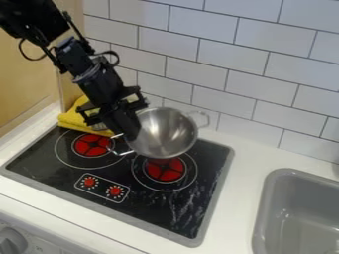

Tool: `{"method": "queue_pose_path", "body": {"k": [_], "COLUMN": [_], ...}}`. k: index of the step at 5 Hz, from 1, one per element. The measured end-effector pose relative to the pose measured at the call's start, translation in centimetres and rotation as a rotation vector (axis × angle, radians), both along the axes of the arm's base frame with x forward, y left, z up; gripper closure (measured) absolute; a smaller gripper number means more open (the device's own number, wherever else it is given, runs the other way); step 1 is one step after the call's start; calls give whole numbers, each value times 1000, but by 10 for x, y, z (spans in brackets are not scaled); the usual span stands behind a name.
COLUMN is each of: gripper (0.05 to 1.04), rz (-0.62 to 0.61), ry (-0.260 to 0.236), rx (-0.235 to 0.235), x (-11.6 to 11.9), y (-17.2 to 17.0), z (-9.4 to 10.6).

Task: Move the sliver pot to the right side of the stove

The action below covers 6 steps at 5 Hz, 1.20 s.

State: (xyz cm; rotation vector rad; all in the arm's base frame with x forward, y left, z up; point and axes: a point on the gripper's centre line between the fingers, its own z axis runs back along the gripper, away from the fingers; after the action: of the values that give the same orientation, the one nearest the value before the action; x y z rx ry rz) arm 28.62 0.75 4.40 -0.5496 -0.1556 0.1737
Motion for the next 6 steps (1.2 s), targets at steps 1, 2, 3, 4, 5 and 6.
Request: {"method": "queue_pose_path", "body": {"k": [1, 2, 3, 4, 5, 6], "gripper": [1029, 1029, 1029, 1029, 1029, 1029], "rz": [-29, -108, -156, -205, -225, -262], "ry": [-60, -35, -33, -38, -5, 34], "rx": [-1, 34, 56, 75, 87, 112], "x": [-4, -15, -20, -25, -27, -33], "y": [-20, -51, -70, -88, -96, -107], "z": [24, 21, 15, 9, -7, -25]}}
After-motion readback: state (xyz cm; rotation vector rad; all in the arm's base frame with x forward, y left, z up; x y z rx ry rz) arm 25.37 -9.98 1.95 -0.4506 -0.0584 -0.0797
